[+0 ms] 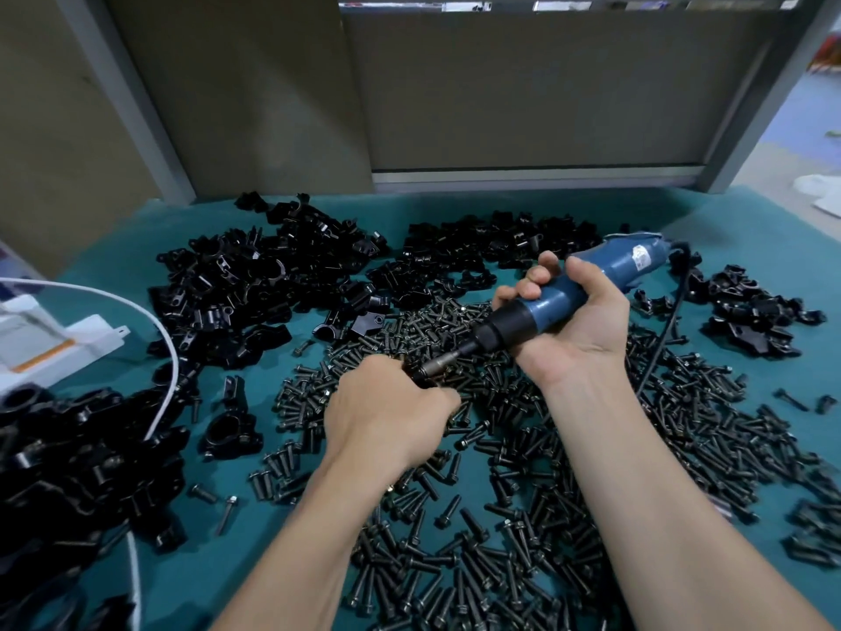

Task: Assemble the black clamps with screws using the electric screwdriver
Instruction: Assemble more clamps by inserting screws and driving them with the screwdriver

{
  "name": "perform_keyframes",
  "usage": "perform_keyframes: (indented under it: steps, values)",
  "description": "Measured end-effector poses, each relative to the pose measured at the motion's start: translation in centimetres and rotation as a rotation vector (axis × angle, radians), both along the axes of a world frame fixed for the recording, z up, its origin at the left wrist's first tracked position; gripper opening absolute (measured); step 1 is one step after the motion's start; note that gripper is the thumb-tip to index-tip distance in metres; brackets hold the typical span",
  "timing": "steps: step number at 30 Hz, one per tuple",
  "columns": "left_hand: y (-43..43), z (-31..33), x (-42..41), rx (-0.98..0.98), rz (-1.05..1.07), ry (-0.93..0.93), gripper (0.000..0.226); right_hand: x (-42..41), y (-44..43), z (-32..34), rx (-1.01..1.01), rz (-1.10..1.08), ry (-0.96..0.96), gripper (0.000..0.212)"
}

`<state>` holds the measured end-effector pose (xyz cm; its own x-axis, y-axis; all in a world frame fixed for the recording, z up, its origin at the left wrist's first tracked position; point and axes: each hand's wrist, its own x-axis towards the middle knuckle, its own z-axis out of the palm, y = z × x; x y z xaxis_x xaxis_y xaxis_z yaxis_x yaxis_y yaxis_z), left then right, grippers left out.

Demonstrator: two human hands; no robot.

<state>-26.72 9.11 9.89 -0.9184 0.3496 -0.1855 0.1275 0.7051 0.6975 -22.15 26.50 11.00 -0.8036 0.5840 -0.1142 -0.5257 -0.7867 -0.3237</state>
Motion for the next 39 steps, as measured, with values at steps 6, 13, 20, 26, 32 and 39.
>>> perform_keyframes:
  steps: [6,13,20,26,32,39]
  values:
    - [-1.8,0.4,-0.8,-0.092,0.077,0.132,0.030,1.3,1.6,0.2,-0.121,-0.075,-0.004,0.015]
    - [-2.5,0.4,-1.1,0.423,0.323,0.205,0.051,1.2,1.1,1.0,-0.058,-0.041,-0.314,0.066]
    - [-2.4,-0.5,-1.6,0.597,0.337,0.178,0.048,0.5,-0.7,-0.2,0.682,-0.021,-0.963,0.037]
    - [-2.4,-0.9,-1.7,0.659,0.281,0.220,0.040,2.2,-2.1,0.1,1.502,-0.259,-1.432,0.035]
    - [-2.3,-0.8,-1.2,0.615,0.228,0.313,0.012,4.2,-4.7,0.2,1.923,0.046,-1.118,0.019]
    - [-2.1,-1.9,-1.7,0.591,0.206,0.301,0.033,5.9,-4.3,0.6,2.049,0.249,-1.102,0.019]
